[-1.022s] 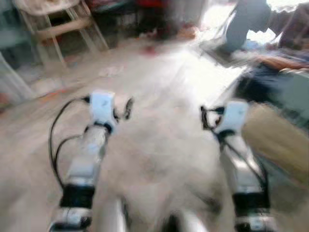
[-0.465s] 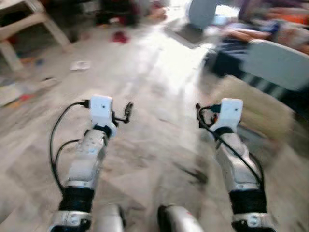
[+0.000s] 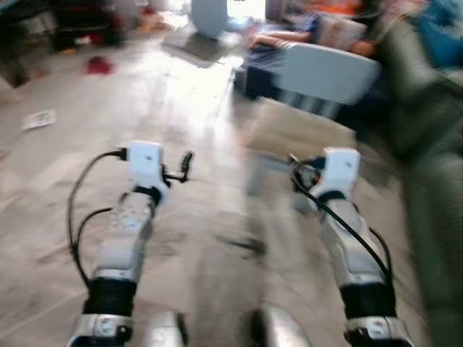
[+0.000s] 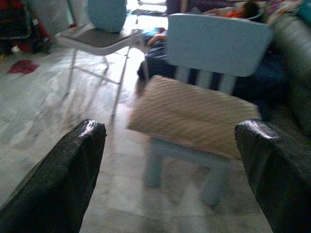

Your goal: Move the pillow to the sofa

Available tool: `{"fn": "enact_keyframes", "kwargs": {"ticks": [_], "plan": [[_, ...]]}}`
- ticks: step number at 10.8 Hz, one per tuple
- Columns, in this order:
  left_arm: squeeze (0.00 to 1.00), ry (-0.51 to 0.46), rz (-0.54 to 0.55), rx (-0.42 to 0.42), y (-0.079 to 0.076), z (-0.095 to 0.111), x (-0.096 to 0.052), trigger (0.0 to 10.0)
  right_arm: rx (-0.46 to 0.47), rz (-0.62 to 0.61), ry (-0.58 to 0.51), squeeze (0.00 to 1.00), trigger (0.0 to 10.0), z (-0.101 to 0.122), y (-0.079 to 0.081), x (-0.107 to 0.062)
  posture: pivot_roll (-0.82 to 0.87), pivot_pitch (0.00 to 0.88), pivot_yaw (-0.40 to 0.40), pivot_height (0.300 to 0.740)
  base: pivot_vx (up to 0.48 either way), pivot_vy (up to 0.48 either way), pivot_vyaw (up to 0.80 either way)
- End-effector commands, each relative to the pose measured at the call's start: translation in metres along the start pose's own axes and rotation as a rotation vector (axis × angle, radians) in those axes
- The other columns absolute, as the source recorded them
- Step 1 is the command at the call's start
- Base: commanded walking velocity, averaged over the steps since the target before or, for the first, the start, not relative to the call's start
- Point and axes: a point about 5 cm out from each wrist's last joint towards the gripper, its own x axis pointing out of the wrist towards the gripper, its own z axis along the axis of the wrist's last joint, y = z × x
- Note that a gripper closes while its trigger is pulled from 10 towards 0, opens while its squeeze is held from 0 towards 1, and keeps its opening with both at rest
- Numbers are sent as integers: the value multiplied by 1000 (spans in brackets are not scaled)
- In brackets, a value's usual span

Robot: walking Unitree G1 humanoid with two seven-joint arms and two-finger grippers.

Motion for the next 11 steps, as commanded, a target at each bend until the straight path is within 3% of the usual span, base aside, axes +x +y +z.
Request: {"fn": "enact_keyframes", "kwargs": {"ticks": [1,3,9,11], "plan": [[0,12,-28,-8,-10,-2,1,10000,-3,-35,13,0,10000,-4,-12,-2,-88,101,-37,740,0,-304,-481],[0,13,-24,-10,-10,-2,2,10000,0,-38,11,0,10000,-3,-12,-2,-89,106,-36,740,0,-304,-216],[0,-18,26,-25,-5,2,2,10000,3,-34,5,0,10000,-3,-12,-2,-91,109,-34,740,0,0,0],[0,-34,15,-13,-3,6,3,10000,12,-25,8,0,10000,-3,-11,-2,-91,110,-34,740,352,326,-466]]}}
